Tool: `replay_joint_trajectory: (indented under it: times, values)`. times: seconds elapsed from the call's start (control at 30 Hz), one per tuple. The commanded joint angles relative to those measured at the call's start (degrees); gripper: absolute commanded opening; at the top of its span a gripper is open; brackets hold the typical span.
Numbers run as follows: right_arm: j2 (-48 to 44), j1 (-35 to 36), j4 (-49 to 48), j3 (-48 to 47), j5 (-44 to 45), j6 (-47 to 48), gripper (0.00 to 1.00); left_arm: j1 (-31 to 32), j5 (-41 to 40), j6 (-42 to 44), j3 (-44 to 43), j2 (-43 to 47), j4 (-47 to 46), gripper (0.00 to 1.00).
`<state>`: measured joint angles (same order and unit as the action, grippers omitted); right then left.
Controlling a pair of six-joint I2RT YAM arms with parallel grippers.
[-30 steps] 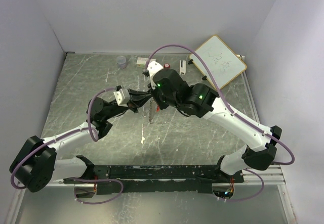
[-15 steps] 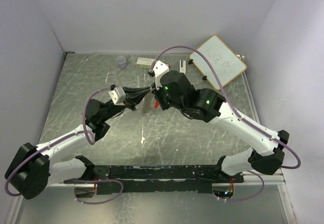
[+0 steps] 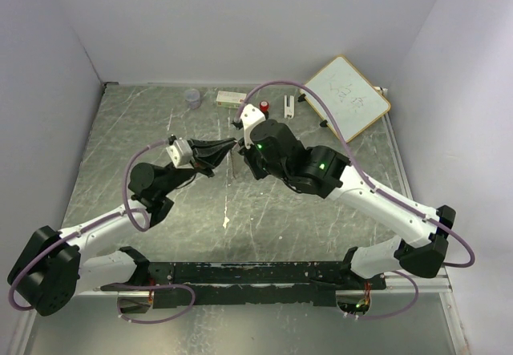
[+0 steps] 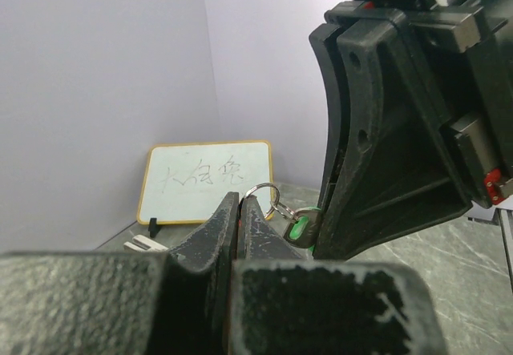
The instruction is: Remove the keys from the keyring
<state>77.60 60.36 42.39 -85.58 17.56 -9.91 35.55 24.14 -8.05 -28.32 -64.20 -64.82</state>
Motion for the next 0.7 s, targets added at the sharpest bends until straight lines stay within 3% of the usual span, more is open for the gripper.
replay_joint_trajectory:
  times: [0.0,0.33,0.67]
  values:
    - [-1.19,0.2,-2.01,0.92,0.37,-0.35,0.0,-0.07,-1.07,-2.58,0.68,0.96,-7.15,0.07]
    - [-0.09,0.21,-3.32,1.34,-2.0,-0.28,0.0,-0.05,-4.44,-5.21,3.26,1.44,-11.82,0.07]
    - [1.23,0.2,-6.75,2.66,-6.11,-0.46,0.0,-0.09,-11.18,-8.84,7.19,-0.82,-22.14,0.07]
